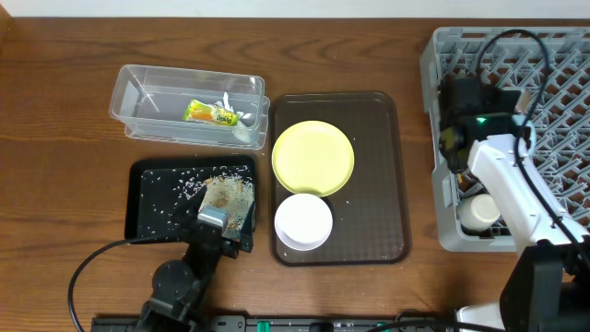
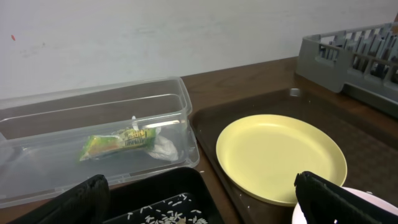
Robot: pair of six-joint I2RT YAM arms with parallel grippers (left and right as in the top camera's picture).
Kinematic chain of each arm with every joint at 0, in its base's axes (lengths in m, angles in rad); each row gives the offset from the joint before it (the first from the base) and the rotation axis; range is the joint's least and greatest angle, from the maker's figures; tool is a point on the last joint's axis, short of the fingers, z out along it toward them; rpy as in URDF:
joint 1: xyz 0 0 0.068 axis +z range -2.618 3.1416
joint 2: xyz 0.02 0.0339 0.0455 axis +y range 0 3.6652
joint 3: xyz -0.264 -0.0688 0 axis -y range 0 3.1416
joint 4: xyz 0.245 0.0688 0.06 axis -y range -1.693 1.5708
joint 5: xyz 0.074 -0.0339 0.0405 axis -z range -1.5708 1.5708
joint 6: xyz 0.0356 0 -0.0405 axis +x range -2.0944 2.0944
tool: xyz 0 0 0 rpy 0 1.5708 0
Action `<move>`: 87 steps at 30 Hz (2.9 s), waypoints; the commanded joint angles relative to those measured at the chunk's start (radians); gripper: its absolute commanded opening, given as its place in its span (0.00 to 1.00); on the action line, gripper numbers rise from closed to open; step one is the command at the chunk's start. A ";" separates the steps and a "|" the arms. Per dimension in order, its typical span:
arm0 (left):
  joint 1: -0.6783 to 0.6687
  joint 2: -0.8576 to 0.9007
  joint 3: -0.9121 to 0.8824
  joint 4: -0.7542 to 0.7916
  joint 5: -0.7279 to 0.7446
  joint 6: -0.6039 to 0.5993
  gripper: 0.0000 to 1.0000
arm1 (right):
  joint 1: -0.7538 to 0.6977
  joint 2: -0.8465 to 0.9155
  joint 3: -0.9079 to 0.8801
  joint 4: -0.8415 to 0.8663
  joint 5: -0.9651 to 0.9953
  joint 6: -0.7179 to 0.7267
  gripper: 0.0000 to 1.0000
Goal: Sort waste into correct bins and load items into the dishwasher rack
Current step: 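Lift the blue bowl with right gripper and place it in the rack, then move right gripper to the white bowl and grasp its rim, then lift the white bowl with right gripper and set it in the rack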
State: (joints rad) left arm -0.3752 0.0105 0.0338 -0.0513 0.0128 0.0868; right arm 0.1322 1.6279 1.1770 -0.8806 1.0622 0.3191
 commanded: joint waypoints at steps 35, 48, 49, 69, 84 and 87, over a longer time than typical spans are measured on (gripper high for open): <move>-0.003 -0.006 -0.030 -0.018 -0.005 0.018 0.97 | 0.290 -0.036 0.013 -0.054 -0.775 0.104 0.55; -0.003 -0.006 -0.030 -0.018 -0.005 0.018 0.97 | 0.518 -0.019 -0.093 0.077 -1.306 -0.016 0.47; -0.003 -0.006 -0.030 -0.018 -0.005 0.018 0.97 | 0.536 -0.019 -0.111 0.091 -1.295 0.006 0.46; -0.003 -0.006 -0.030 -0.018 -0.005 0.018 0.97 | 0.528 -0.146 -0.130 0.087 -0.917 0.125 0.01; -0.003 -0.006 -0.030 -0.018 -0.005 0.018 0.97 | 0.147 -0.346 -0.003 0.184 -0.019 0.061 0.01; -0.003 -0.006 -0.030 -0.018 -0.005 0.018 0.97 | 0.077 -0.310 -0.003 0.281 -0.019 -0.013 0.01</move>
State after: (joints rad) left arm -0.3752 0.0105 0.0338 -0.0513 0.0132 0.0868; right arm 0.2615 1.2865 1.1671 -0.6334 0.9092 0.3843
